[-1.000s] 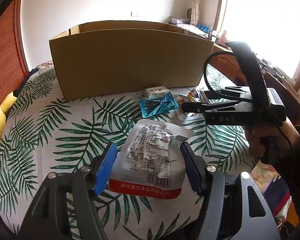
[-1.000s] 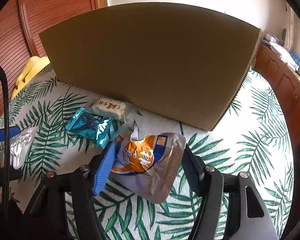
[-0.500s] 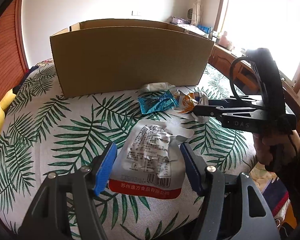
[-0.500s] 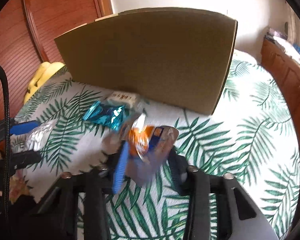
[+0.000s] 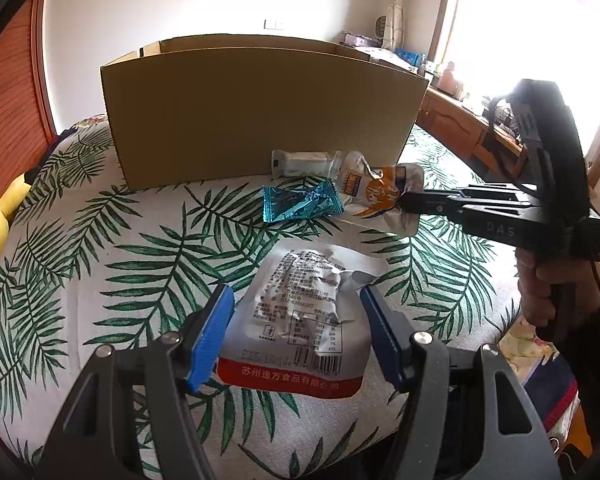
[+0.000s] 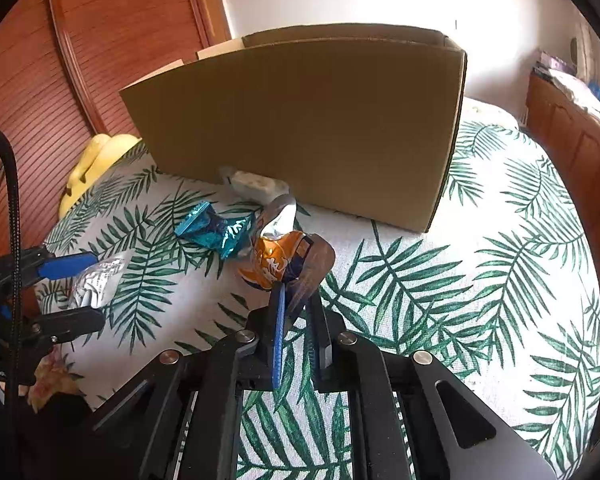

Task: Organize snacks
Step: 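Grasp the orange-and-silver pouch with the right tool while the left tool holds the white bag, then lift both held snacks and carry them over the cardboard box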

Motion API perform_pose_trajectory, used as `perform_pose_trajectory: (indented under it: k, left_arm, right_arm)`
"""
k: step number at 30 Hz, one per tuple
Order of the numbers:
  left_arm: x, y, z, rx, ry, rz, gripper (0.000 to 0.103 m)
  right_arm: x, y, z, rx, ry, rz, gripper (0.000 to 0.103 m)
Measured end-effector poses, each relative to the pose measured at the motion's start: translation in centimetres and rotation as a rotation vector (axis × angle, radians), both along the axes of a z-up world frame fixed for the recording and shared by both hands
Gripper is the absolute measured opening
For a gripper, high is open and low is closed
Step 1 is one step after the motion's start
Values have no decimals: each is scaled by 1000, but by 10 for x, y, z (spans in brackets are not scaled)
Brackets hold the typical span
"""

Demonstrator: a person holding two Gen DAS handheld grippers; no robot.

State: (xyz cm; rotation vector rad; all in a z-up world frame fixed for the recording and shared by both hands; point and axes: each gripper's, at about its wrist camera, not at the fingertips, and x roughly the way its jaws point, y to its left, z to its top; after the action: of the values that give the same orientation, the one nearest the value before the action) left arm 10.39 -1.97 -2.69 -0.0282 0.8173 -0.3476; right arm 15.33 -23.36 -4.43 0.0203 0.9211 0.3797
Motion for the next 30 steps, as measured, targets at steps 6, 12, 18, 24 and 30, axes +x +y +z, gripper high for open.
perform_pose_trajectory:
  k: [6, 12, 18, 24, 30]
  left_arm:
    - [-1, 0, 3, -2, -11, 2, 65]
    - [-4, -1, 5, -3, -18, 2, 65]
    - [-3, -1, 6, -4, -22, 5, 65]
    - [-4, -2, 10, -4, -31, -1, 65]
    - [-5, -3, 21, -2, -55, -1, 65]
  right_arm:
    - [-17, 2, 13, -35, -56, -2, 1]
    - [-35, 3, 17, -49, -82, -6, 0]
    - [-54, 8, 19, -80, -123, -15, 0]
    - [-66, 8, 21, -92, -146, -26, 0]
    - [-76, 8, 31, -89, -178, -31, 0]
